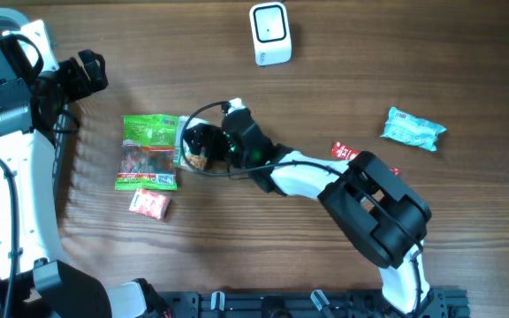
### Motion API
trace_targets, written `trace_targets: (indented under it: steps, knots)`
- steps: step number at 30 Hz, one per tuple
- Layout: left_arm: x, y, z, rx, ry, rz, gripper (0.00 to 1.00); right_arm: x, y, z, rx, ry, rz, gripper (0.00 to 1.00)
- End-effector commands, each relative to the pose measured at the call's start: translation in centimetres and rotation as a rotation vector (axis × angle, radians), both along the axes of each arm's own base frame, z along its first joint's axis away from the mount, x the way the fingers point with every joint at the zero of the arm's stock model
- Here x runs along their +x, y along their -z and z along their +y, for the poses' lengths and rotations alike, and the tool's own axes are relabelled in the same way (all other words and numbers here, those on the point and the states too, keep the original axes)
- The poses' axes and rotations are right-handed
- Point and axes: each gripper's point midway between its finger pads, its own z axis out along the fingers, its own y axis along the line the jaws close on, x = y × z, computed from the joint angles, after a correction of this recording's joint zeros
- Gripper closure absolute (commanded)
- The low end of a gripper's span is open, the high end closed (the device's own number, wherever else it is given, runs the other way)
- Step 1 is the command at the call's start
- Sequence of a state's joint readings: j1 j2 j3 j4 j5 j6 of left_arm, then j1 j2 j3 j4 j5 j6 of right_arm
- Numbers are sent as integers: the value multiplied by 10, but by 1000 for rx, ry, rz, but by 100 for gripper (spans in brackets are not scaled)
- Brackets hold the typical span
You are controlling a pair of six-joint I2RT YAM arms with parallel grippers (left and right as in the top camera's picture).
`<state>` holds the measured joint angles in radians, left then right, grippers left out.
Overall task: Scan the item barcode
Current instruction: 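Lift the noodle cup and carry it up to the scanner window, then hold the noodle cup in front of the scanner window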
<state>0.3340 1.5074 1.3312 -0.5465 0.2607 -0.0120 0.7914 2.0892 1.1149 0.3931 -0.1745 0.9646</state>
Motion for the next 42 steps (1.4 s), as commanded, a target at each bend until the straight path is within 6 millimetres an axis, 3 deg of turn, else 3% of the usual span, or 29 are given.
trace_targets:
  steps: [1, 7, 11, 12, 14, 18, 21, 23, 24, 28, 30, 32, 37, 42]
  knots:
    - [2, -6, 1, 2, 7, -16, 0, 4, 5, 0, -41, 56, -29, 7]
    - [2, -6, 1, 2, 7, -16, 0, 1, 4, 3, -30, 28, -23, 27]
    - [2, -6, 1, 1, 7, -16, 0, 2, -10, 5, -26, -16, -78, 32]
    - [2, -6, 1, 2, 7, -16, 0, 3, -19, 6, -32, -35, -116, 34]
    - [2, -6, 1, 1, 7, -16, 0, 4, -57, 6, -48, -92, -246, 34]
    - [2, -6, 1, 2, 7, -16, 0, -6, -99, -7, -180, -223, -437, 33]
    - [2, -6, 1, 2, 7, -16, 0, -15, -129, -39, -330, -277, -518, 35]
    - [2, -6, 1, 2, 7, -16, 0, -14, -161, -67, -438, -313, -537, 35]
    - [2, -6, 1, 2, 7, -16, 0, -13, -166, -71, -460, -320, -537, 36]
    - [2, -6, 1, 1, 7, -16, 0, 3, -230, -100, -617, -334, -585, 36]
    - [2, -6, 1, 2, 7, -16, 0, 14, -250, -111, -691, -300, -648, 36]
    - [2, -6, 1, 2, 7, -16, 0, 22, -251, -117, -754, -284, -681, 36]
    - [2, -6, 1, 1, 7, -16, 0, 60, -217, -128, -1021, -280, -725, 36]
    - [2, -6, 1, 2, 7, -16, 0, 114, -193, -134, -1314, -195, -824, 39]
